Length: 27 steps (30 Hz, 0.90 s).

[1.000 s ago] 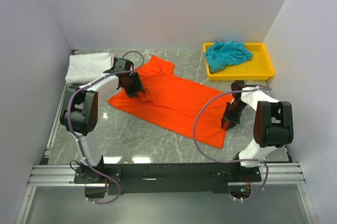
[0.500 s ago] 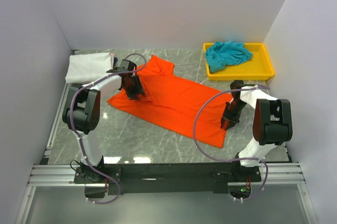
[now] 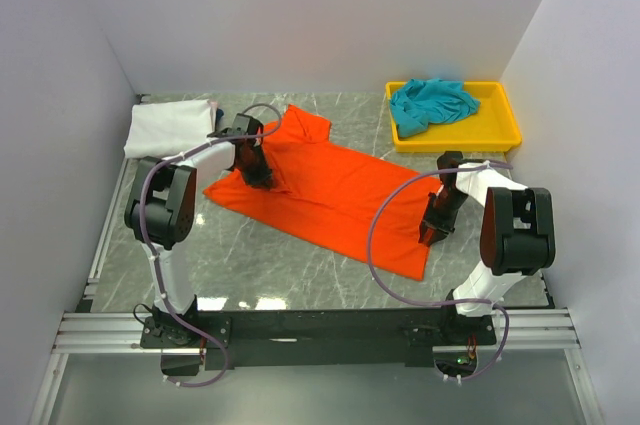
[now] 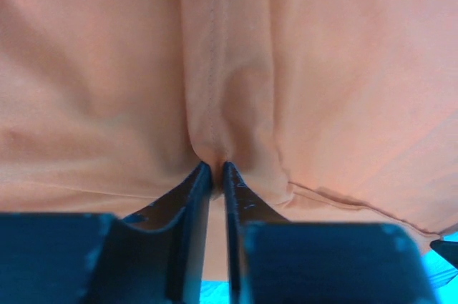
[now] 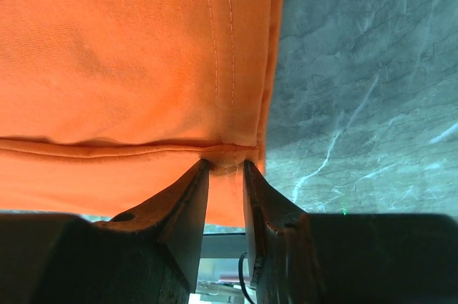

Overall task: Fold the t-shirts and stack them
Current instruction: Fold the tshirt

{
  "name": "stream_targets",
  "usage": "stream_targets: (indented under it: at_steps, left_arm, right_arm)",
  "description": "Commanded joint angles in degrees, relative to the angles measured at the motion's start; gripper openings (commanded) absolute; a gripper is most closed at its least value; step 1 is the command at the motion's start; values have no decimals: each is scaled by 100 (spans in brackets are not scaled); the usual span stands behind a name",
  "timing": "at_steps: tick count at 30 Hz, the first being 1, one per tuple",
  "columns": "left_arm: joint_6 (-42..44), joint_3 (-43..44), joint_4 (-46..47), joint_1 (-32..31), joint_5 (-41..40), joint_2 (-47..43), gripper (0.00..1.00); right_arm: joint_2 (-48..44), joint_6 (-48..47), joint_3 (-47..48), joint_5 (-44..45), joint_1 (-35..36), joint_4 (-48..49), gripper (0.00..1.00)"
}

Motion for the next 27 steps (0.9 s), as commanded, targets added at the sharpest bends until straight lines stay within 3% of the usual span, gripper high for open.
stream_targets:
  at_steps: [1,9,27]
  left_arm:
    - [-24,309,74,-80,147,-61,18]
    - [-16,739,56,-239,270,141,2]
    - [301,2067,-401,-687,314,1134,4]
  right_arm:
    - [14,-84,193,74,-15,11,33]
    - [50,-110,175,74,-15,3,32]
    - [146,-145,131,-5,-15,47,32]
